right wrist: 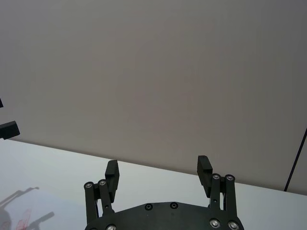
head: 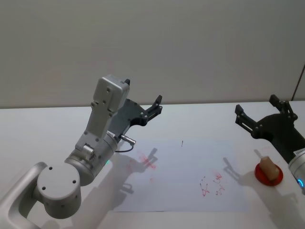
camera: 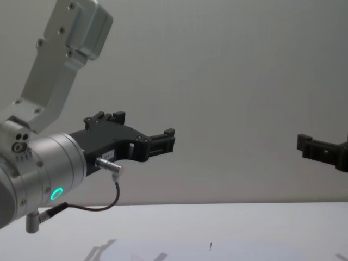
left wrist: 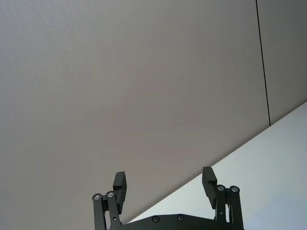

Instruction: Use the one hand to pick up the stamp and affix it onto the A4 paper.

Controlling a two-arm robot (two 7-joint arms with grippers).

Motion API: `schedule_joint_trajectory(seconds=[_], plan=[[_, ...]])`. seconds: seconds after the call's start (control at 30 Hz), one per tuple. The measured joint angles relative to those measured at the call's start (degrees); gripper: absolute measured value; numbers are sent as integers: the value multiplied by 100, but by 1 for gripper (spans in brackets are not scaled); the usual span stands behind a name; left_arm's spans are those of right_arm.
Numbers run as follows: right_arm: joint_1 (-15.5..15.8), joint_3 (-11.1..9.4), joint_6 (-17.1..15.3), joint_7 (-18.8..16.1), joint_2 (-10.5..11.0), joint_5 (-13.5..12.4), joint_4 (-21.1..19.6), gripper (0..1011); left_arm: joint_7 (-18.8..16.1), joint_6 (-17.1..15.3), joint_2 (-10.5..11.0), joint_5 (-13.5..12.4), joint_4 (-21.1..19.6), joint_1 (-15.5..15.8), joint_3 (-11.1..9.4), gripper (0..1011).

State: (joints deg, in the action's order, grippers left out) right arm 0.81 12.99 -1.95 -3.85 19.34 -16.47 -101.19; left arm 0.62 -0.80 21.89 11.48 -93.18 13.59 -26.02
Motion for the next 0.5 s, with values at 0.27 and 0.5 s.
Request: schedule_joint_trajectory(seconds=[0.27,0.5], plan=[[3,-3,0,2,-1,0,0,1001,0,0,1,0,0,0,0,1001],[3,-6,0,2,-1,0,-1,1001,0,0,0,0,0,0,0,1001]])
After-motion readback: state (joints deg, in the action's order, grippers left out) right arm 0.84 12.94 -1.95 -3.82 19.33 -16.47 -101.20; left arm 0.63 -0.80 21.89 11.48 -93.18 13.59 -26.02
